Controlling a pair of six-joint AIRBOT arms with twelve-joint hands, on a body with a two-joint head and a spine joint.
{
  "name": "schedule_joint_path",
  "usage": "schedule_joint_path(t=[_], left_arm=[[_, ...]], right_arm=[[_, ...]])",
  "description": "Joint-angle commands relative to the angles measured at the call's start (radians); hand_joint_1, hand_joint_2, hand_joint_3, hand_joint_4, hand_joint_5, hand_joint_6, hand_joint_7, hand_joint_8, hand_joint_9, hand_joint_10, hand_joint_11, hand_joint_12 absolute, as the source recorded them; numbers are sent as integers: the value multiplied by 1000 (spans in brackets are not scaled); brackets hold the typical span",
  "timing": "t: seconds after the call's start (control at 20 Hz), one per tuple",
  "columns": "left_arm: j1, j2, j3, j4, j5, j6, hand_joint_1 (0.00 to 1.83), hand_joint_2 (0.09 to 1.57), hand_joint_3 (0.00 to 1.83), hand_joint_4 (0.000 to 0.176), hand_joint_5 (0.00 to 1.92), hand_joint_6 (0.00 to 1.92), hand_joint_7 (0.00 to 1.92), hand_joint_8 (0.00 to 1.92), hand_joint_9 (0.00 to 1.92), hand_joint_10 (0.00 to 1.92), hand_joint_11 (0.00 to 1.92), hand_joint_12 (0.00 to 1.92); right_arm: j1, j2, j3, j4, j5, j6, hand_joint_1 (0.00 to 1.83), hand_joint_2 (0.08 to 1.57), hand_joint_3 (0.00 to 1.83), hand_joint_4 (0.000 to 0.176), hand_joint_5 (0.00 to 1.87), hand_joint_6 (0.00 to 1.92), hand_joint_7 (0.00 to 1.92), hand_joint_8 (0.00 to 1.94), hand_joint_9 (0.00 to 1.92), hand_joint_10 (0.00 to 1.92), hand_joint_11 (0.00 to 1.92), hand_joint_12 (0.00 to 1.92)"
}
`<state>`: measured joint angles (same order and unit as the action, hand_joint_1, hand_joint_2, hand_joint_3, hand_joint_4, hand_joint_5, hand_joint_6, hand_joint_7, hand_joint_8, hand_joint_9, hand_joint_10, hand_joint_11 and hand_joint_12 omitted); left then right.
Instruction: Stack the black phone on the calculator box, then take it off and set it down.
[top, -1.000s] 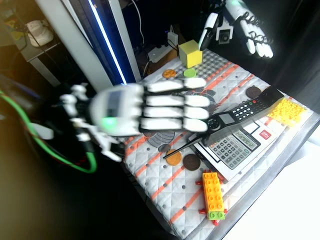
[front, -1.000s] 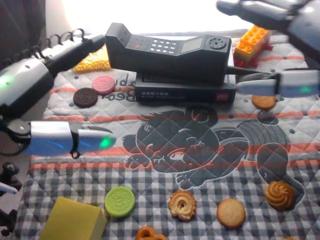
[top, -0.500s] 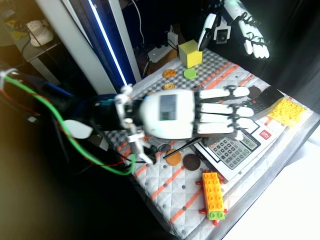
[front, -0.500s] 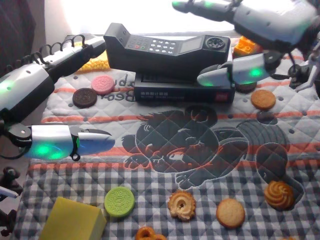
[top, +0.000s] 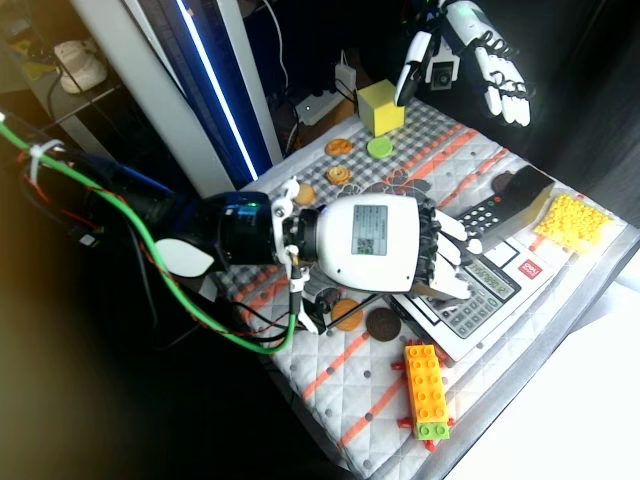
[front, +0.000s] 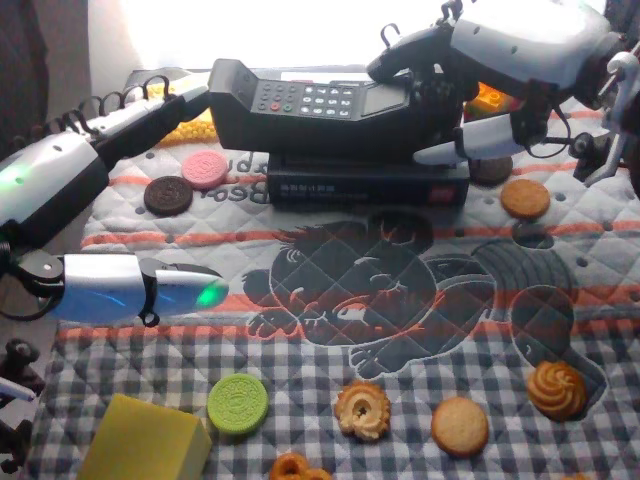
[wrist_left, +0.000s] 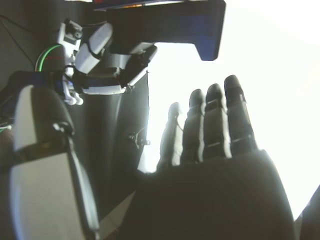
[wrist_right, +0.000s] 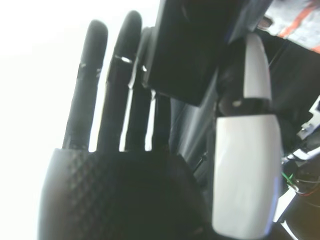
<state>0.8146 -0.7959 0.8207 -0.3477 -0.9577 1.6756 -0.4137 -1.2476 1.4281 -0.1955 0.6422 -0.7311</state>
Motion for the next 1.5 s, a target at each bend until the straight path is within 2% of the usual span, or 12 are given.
schedule_joint_path(t=[0.0, 0.25, 0.4, 0.5, 0.55, 0.7, 1.0, 1.1, 1.3, 1.35, 1.4, 1.45], left_arm=[[-6, 1, 5, 13, -124, -18, 832, 836, 5, 115, 107, 2, 135, 0, 72, 0, 0, 163], [27, 5, 29, 11, -148, -157, 837, 869, 8, 93, 107, 0, 95, 3, 30, 2, 0, 26], [55, 22, 30, 7, -197, -230, 822, 860, 2, 92, 120, 4, 109, 8, 34, 6, 2, 1], [78, 35, 27, 6, -242, -275, 796, 851, 0, 82, 132, 8, 123, 12, 51, 11, 9, 4], [91, 41, 25, 6, -264, -299, 755, 849, 0, 75, 123, 2, 118, 6, 50, 7, 17, 9], [140, 62, 20, 7, -341, -399, 693, 871, 7, 145, 33, 1, 34, 2, 0, 0, 0, 0], [176, 64, 23, 0, -379, -462, 804, 917, 11, 134, 95, 11, 71, 7, 2, 0, 0, 0], [176, 63, 24, 0, -378, -466, 773, 916, 8, 137, 88, 5, 66, 3, 1, 0, 0, 0], [182, 61, 24, 0, -384, -482, 788, 919, 6, 94, 109, 11, 72, 4, 3, 1, 0, 0], [190, 61, 24, 0, -392, -493, 786, 929, 10, 94, 109, 9, 69, 2, 1, 0, 0, 0], [193, 61, 25, 0, -395, -499, 790, 940, 14, 60, 108, 8, 71, 2, 10, 4, 0, 0], [196, 61, 26, 0, -399, -504, 777, 942, 13, 60, 115, 9, 81, 6, 24, 8, 0, 0]], right_arm=[[16, 8, -11, 3, 123, 0, 1234, 1141, 0, 0, 865, 1019, 1025, 1061, 1137, 679, 921, 1209], [16, 103, -100, 3, 272, 2, 1258, 1092, 0, 0, 938, 926, 1156, 819, 1385, 202, 1104, 899], [-5, 196, -178, 3, 376, 9, 1169, 1103, 0, 0, 1012, 905, 1262, 593, 1199, 1249, 1082, 1666], [-62, 241, -218, 4, 456, 41, 1164, 1114, 0, 0, 992, 939, 1291, 508, 1204, 1187, 1085, 1572], [-90, 251, -226, 4, 491, 65, 1280, 1080, 0, 0, 1040, 648, 1145, 947, 1237, 821, 1094, 1225], [-186, 276, -264, 8, 561, 102, 1278, 1095, 0, 0, 990, 751, 1105, 994, 1269, 472, 1092, 922], [-310, 280, -279, 47, 567, 124, 1293, 1042, 0, 0, 1104, 598, 1234, 754, 1427, 219, 945, 1188], [-381, 280, -269, 85, 559, 139, 1295, 1050, 1, 0, 1123, 500, 1189, 885, 1292, 782, 919, 1399], [-407, 270, -255, 88, 497, 154, 1291, 1059, 2, 0, 1067, 625, 1185, 855, 1251, 547, 938, 1271], [-415, 271, -257, 86, 491, 155, 1363, 1074, 13, 0, 1002, 842, 1107, 761, 1020, 1022, 766, 1143], [-420, 274, -261, 84, 492, 156, 1186, 1135, 3, 0, 922, 1035, 940, 289, 895, 490, 674, 949], [-424, 280, -269, 81, 493, 156, 1179, 1102, 0, 0, 773, 397, 852, 85, 851, 190, 634, 755]])
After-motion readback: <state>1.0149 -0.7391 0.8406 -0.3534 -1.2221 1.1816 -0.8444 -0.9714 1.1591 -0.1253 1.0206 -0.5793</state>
